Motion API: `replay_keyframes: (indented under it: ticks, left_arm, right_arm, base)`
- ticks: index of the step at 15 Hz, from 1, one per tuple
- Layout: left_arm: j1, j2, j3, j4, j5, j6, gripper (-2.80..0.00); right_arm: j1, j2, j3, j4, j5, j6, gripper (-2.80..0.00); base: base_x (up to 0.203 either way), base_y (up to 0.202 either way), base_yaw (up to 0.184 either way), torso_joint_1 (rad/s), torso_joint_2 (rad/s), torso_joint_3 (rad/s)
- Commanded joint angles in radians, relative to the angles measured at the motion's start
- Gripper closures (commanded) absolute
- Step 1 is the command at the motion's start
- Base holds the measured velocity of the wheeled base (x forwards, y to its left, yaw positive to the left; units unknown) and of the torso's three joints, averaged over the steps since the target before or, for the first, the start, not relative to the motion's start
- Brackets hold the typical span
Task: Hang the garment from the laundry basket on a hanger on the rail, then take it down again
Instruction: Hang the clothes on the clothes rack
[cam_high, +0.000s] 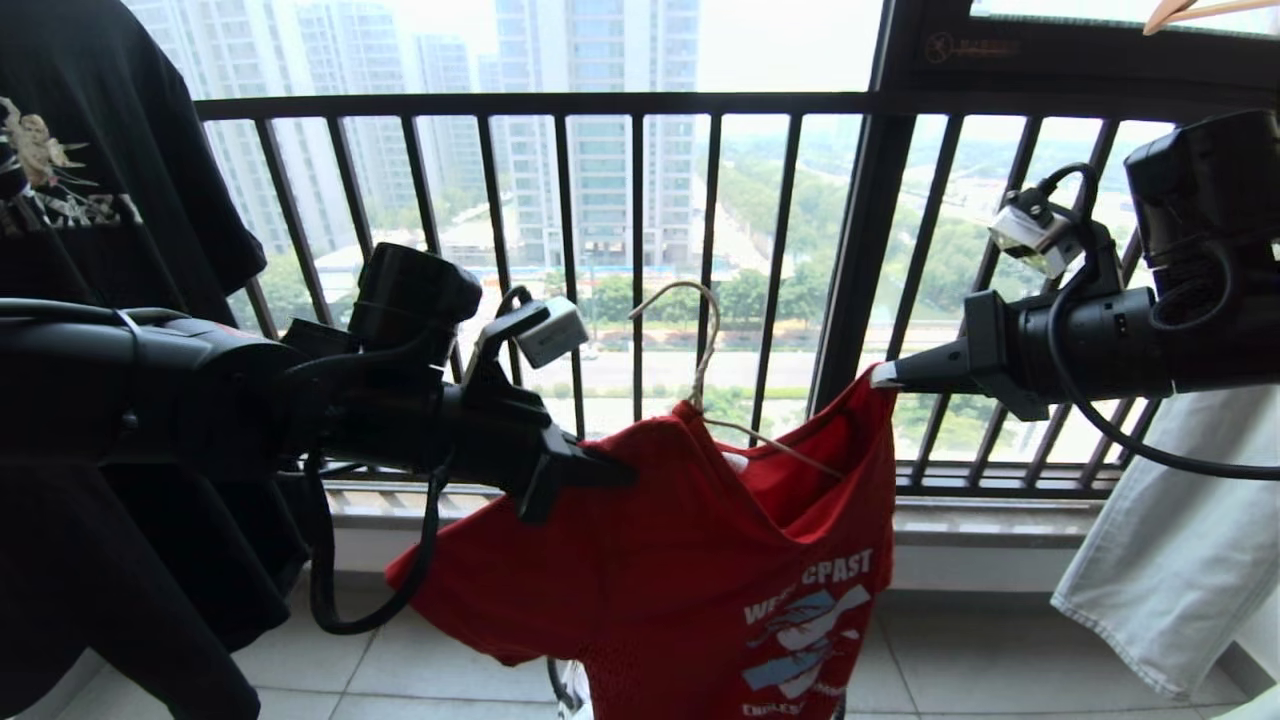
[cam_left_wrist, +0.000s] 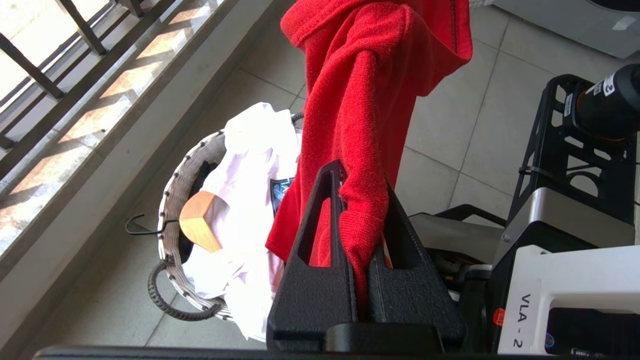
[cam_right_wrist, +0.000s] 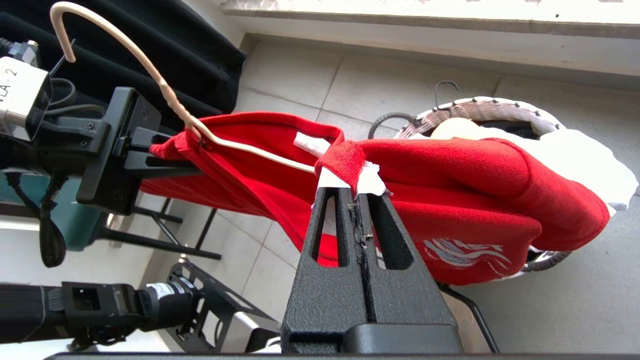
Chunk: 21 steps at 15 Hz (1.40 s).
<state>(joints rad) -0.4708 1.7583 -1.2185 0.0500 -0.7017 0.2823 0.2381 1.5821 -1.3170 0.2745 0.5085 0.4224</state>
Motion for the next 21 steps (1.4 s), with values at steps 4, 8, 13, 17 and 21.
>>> replay_keyframes:
  ticks: [4, 8, 13, 17, 21]
  left_arm:
    - [-0.006, 0.022, 0.048, -0.147, 0.088, 0.0, 0.0]
    - [-0.025, 0.043, 0.065, -0.199, 0.107, -0.013, 0.0]
    - [-0.031, 0.052, 0.063, -0.2, 0.23, -0.005, 0.0]
    - [-0.026, -0.012, 0.071, -0.19, 0.246, -0.008, 0.0]
    - [-0.027, -0.082, 0.099, -0.19, 0.246, -0.005, 0.0]
  right_arm:
    - [0.052, -0.019, 0.001, 0.002, 0.004, 0.06, 0.0]
    - [0.114, -0.018, 0.01, 0.002, 0.004, 0.108, 0.0]
    - [0.133, -0.039, 0.001, -0.003, -0.018, 0.139, 0.0]
    - [0.09, -0.017, -0.003, -0.043, -0.114, 0.125, 0.0]
    - [0.036, 0.026, -0.004, -0.047, -0.12, 0.061, 0.0]
  base:
    - [0.0, 0.0, 0.0, 0.0, 0.0, 0.0]
    - [0.0, 0.0, 0.0, 0.0, 0.0, 0.0]
    - [0.0, 0.0, 0.0, 0.0, 0.0, 0.0]
    - [0.0, 0.0, 0.0, 0.0, 0.0, 0.0]
    - [0.0, 0.0, 0.0, 0.0, 0.0, 0.0]
